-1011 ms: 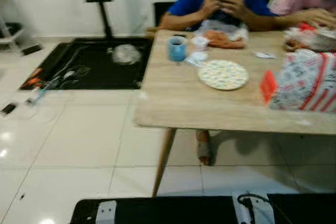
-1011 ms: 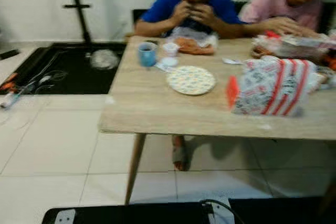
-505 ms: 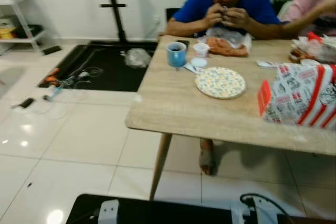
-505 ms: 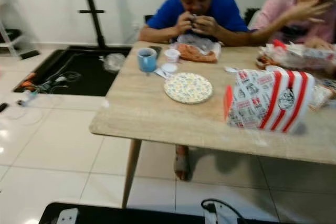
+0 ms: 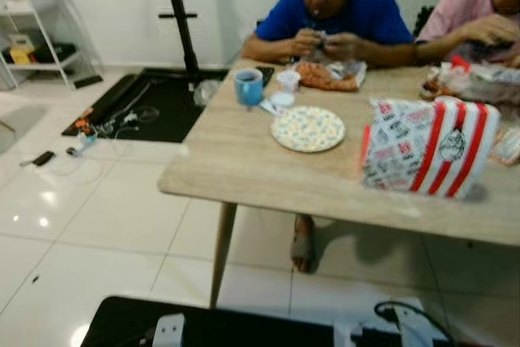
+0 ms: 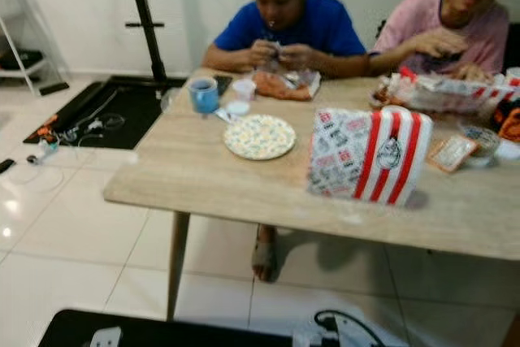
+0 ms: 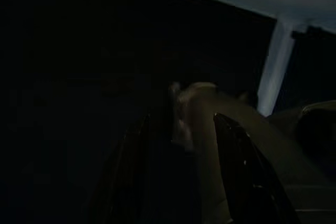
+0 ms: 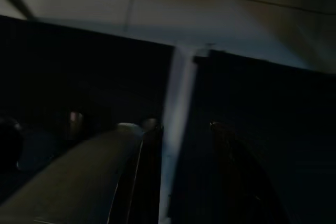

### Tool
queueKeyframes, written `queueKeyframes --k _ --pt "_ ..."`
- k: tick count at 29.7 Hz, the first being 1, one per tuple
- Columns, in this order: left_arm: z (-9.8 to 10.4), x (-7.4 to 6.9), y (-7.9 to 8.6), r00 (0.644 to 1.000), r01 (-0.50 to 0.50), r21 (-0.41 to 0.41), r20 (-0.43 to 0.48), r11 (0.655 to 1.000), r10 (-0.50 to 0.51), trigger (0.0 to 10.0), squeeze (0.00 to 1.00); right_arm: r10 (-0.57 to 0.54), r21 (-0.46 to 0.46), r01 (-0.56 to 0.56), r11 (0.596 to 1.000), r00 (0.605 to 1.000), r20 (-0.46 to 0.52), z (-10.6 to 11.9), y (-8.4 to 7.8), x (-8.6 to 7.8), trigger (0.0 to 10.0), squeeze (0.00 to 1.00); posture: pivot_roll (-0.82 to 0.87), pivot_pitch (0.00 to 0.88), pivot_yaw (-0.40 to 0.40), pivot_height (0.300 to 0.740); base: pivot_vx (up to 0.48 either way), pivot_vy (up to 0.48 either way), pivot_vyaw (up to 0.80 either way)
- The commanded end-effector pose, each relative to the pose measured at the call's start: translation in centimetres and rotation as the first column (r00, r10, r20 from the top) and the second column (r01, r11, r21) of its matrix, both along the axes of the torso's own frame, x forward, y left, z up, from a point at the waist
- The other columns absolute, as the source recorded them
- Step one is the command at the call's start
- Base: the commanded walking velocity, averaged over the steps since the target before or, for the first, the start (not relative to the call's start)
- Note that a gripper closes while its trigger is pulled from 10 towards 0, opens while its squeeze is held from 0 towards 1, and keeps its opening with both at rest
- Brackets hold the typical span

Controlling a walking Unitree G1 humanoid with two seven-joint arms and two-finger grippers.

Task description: Restocking fridge

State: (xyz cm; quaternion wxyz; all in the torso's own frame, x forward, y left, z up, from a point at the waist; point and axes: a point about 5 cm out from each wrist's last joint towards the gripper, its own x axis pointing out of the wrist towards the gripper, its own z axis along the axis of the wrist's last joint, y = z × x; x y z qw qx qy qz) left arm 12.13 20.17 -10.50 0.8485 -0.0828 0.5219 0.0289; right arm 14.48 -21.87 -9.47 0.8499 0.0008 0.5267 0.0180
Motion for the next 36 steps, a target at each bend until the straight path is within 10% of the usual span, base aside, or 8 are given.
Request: queueKeyframes --k 1,36 --pt "-0.05 -0.14 0.04 1.0 0.002 0.006 -0.009 1.0 -0.002 10.0 0.0 -0.023 0.043 0.022 0.999 1.0 0.017 0.0 0.46 0.14 10.0 0.0 -0.02 0.0 0.018 0.74 0.251 -0.394 0.0" --pt "0.04 -0.02 0.53 0.999 -0.039 0.039 0.001 0.998 0.039 10.0 0.0 -0.007 -0.023 0.007 1.0 1.0 0.001 0.0 -0.15 -0.03 10.0 0.0 -0.02 0.0 0.018 0.74 0.036 -0.193 0.16"
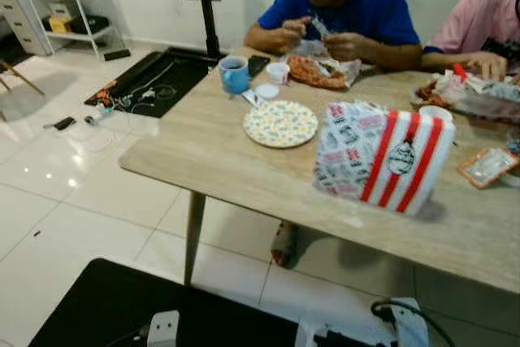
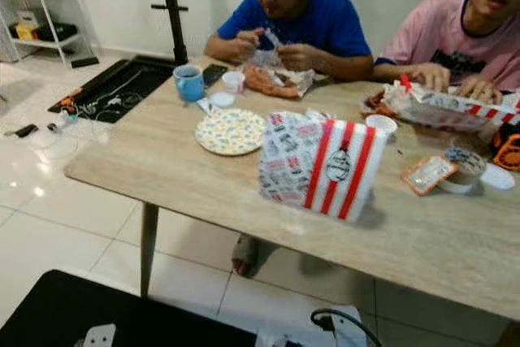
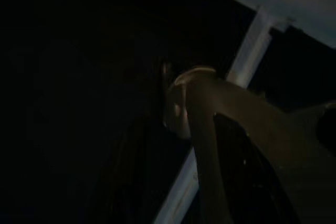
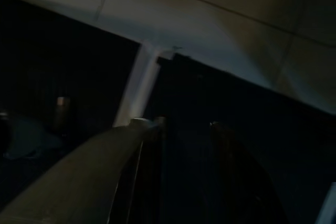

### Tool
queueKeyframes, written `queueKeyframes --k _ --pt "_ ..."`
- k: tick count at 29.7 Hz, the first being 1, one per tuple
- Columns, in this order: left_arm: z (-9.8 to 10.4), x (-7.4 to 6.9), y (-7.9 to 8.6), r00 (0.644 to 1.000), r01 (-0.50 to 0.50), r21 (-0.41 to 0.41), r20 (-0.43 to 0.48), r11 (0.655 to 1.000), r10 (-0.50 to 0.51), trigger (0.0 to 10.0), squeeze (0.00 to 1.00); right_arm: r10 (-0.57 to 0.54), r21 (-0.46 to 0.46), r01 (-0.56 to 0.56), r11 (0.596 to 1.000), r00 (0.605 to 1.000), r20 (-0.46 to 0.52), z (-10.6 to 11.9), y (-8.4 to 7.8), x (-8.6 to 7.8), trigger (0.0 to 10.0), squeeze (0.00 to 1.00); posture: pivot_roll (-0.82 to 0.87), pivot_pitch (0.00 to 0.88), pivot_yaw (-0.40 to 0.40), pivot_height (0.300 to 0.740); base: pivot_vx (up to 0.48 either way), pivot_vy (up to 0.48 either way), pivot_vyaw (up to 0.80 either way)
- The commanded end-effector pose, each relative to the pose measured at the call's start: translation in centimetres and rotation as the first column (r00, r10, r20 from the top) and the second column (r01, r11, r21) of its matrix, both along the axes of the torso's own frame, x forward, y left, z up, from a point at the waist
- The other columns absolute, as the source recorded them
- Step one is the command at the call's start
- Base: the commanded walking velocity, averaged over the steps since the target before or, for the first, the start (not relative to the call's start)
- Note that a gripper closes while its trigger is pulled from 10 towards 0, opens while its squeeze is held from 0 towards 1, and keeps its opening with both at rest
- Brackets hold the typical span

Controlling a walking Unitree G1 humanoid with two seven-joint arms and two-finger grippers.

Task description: Restocking fridge

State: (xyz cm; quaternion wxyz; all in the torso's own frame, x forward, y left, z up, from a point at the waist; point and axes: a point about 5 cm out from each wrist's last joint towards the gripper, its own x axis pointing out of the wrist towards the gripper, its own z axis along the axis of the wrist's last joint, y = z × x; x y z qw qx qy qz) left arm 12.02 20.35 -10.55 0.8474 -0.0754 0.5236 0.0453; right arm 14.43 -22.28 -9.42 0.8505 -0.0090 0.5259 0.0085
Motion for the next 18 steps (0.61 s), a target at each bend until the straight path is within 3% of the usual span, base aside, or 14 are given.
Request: queueKeyframes --k 1,11,18 --pt "0.11 0.15 0.36 0.999 -0.031 0.007 0.013 0.999 0.031 10.0 0.0 -0.001 0.004 0.001 1.0 1.0 0.0 -0.05 0.27 0.03 10.0 0.0 -0.02 0.0 0.018 0.74 0.0 0.0 0.0" --pt "0.08 0.16 0.22 1.0 -0.009 0.002 0.003 1.0 0.009 10.0 0.0 0.0 0.006 0.0 1.0 1.0 0.003 -0.05 0.43 0.14 10.0 0.0 -0.02 0.0 0.018 0.74 0.0 0.0 0.0" --pt "0.07 0.14 0.09 1.0 0.0 -0.006 0.006 1.0 0.0 10.0 0.0 0.002 0.008 -0.002 1.0 1.0 0.003 -0.03 0.4 0.15 10.0 0.0 -0.02 0.0 0.017 0.74 0.309 0.0 0.0"
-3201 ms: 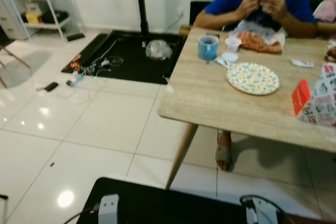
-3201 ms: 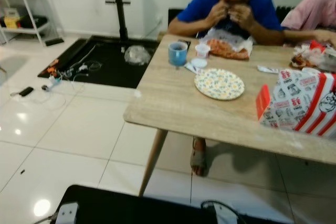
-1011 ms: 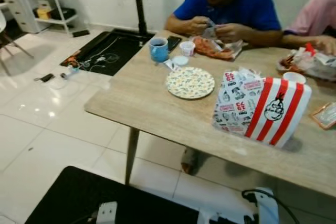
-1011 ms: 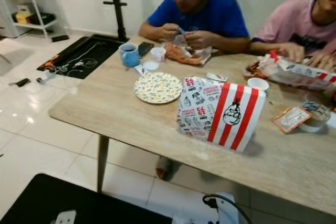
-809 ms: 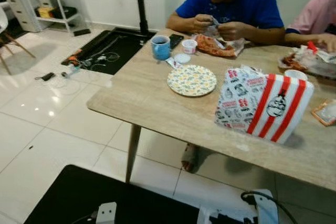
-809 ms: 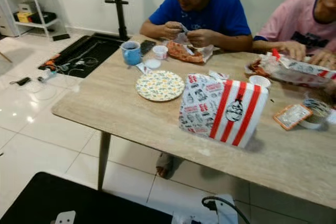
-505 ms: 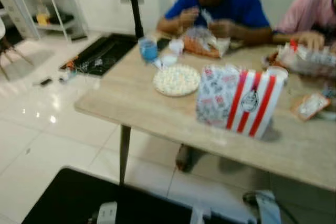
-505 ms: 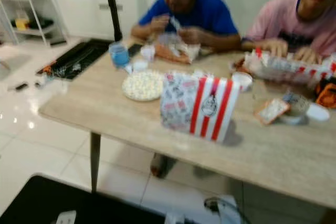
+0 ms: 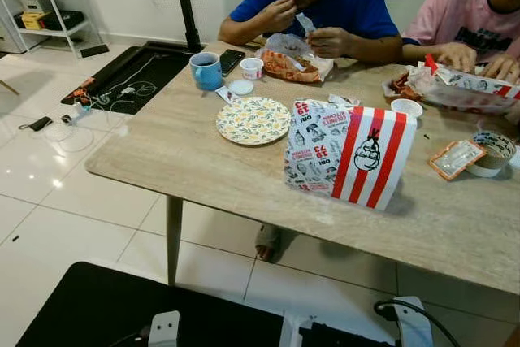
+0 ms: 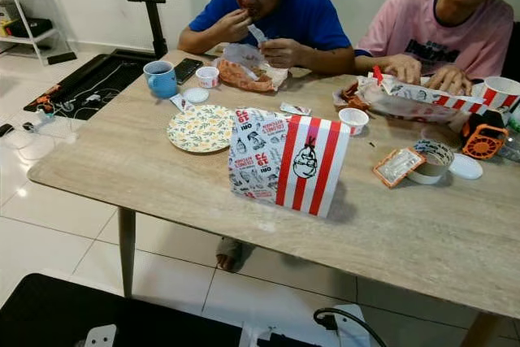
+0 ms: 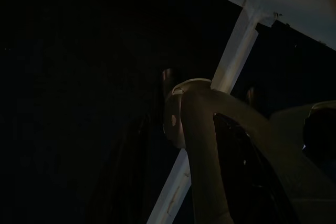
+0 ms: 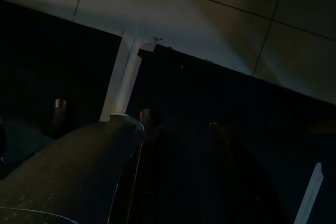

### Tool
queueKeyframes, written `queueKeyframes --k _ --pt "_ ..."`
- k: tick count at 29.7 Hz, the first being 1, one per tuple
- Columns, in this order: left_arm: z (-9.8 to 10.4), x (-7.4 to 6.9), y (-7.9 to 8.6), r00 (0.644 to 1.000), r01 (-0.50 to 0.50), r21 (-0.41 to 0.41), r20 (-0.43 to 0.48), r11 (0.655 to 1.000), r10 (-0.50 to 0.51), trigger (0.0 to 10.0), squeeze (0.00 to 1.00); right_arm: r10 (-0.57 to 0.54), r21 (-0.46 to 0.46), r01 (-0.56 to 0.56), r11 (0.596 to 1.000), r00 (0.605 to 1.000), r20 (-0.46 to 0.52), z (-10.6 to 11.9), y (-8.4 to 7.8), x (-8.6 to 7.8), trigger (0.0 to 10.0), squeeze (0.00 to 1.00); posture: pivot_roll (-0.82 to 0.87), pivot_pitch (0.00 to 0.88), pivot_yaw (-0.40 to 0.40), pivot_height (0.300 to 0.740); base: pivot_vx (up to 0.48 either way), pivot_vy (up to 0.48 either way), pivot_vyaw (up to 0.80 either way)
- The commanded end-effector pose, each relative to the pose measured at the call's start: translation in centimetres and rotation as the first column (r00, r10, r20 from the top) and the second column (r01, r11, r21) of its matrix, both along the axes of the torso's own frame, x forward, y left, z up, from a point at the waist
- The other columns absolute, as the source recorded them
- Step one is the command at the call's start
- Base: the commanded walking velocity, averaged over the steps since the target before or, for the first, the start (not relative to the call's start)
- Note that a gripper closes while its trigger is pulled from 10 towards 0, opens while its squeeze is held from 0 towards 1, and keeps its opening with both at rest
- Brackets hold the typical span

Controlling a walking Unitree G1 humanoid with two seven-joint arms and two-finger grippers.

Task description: Restocking fridge

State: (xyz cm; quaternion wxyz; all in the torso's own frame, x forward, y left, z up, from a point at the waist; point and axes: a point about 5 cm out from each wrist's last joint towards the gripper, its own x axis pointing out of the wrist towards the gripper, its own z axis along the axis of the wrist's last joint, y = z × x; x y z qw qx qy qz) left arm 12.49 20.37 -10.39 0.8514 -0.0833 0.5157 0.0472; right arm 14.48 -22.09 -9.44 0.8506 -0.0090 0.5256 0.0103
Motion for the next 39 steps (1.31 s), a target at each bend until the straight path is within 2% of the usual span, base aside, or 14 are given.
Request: queueKeyframes --k 1,11,16,23,39 --pt "-0.1 -0.35 0.09 1.0 0.013 0.004 -0.012 1.0 -0.013 10.0 0.0 -0.001 0.006 0.001 1.0 1.0 0.001 -0.01 0.2 0.08 10.0 0.0 -0.02 0.0 0.017 0.74 0.0 0.0 0.0" --pt "-0.04 -0.25 0.1 1.0 0.011 0.0 0.001 1.0 -0.011 10.0 0.0 0.001 0.01 -0.001 1.0 1.0 0.001 -0.06 0.39 0.05 10.0 0.0 -0.02 0.0 0.019 0.74 0.283 0.0 0.0" --pt "-0.06 -0.23 0.08 1.0 0.008 0.007 -0.006 1.0 -0.008 10.0 0.0 0.0 0.014 0.0 1.0 1.0 0.002 -0.07 0.47 0.06 10.0 0.0 -0.02 0.0 0.018 0.74 0.0 -0.058 0.0" --pt "-0.06 -0.25 0.12 1.0 0.015 0.019 -0.006 1.0 -0.015 10.0 0.0 0.0 0.015 0.0 1.0 1.0 0.003 -0.06 0.46 0.08 10.0 0.0 -0.02 0.0 0.018 0.74 0.0 -0.474 0.0" --pt "-0.06 -0.37 0.4 1.0 -0.03 0.026 -0.004 0.999 0.03 10.0 0.0 -0.001 0.021 0.001 1.0 1.0 0.005 -0.05 0.56 0.15 10.0 0.0 -0.03 0.0 0.019 0.74 0.0 0.0 0.0"
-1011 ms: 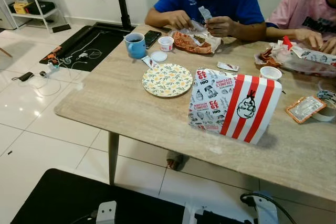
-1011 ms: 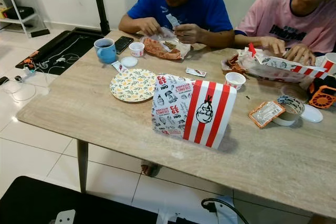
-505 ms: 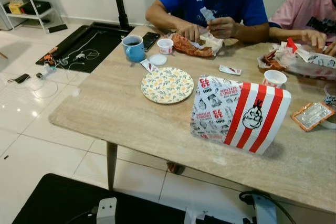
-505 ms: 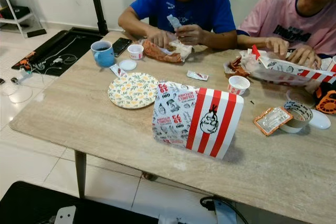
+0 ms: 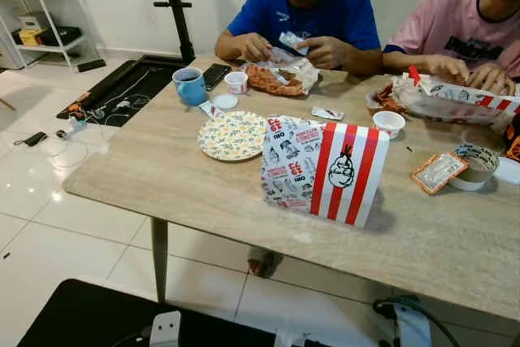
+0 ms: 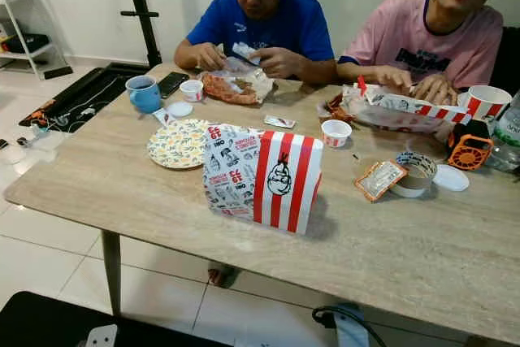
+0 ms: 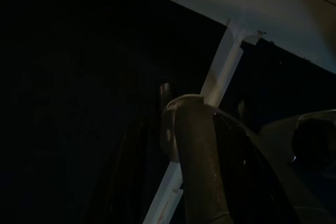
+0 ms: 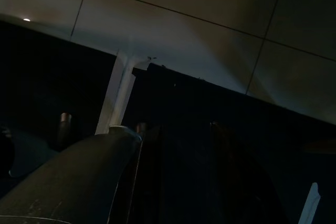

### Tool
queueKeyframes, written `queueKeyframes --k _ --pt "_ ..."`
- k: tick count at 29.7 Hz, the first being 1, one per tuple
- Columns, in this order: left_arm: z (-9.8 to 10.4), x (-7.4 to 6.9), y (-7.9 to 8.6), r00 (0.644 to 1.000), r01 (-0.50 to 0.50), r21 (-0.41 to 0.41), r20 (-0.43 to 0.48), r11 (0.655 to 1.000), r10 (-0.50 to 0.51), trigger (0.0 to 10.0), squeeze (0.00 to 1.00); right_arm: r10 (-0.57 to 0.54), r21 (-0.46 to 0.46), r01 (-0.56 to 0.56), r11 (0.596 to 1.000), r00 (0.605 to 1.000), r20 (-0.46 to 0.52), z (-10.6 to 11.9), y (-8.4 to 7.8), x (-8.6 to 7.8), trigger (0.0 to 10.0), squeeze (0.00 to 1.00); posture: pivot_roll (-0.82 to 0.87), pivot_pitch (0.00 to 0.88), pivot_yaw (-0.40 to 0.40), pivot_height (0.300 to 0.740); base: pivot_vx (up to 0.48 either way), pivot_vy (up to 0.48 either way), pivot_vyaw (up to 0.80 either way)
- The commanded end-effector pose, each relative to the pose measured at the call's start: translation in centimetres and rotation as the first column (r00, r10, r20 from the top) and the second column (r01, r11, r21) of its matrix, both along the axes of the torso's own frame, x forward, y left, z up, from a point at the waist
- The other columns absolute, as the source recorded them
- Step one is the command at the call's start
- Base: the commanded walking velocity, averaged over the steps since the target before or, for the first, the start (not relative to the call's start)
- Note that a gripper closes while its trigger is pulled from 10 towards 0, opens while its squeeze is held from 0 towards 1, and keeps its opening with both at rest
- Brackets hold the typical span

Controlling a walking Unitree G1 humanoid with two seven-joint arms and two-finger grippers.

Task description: Restocking fridge

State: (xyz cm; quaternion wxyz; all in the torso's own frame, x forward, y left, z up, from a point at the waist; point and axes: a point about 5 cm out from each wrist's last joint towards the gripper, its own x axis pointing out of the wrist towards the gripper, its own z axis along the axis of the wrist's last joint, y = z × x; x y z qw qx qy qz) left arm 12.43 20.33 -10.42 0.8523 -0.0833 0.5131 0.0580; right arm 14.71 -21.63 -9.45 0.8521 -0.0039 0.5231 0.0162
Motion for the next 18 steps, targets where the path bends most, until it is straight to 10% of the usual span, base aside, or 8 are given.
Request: queueKeyframes --k 1,8,12,17,18 --pt "0.0 -0.3 0.6 1.0 -0.024 0.018 -0.006 1.0 0.024 10.0 0.0 -0.005 0.007 0.006 1.0 1.0 -0.001 -0.1 0.1 -0.1 10.0 0.0 -0.03 0.0 0.019 0.74 0.0 0.0 0.0" --pt "1.1 1.1 3.7 0.974 -0.216 0.071 0.092 0.974 0.209 10.0 0.0 -0.006 0.011 0.006 1.0 1.0 -0.003 -0.1 0.2 -0.3 10.0 0.0 -0.03 0.0 0.024 0.74 0.0 0.0 0.0" --pt "4.8 3.2 11.0 0.788 -0.579 0.099 0.323 0.809 0.524 10.0 0.0 -0.009 0.019 0.009 1.0 1.0 -0.01 -0.3 0.1 -0.9 10.0 0.0 -0.02 0.0 0.022 0.74 0.0 0.0 0.0" --pt "9.5 4.8 16.9 0.577 -0.75 0.038 0.525 0.661 0.625 10.0 0.07 -0.001 0.018 0.002 1.0 0.999 -0.036 -0.7 -0.2 -2.2 10.0 0.0 -0.02 0.004 0.021 0.74 0.0 0.0 0.0" --pt "10.8 5.4 18.1 0.534 -0.766 0.017 0.573 0.643 0.621 10.0 0.64 0.002 0.015 -0.001 1.0 0.999 -0.045 -0.7 -0.3 -2.5 10.0 0.0 -0.02 0.027 0.023 0.74 0.0 0.0 0.0"
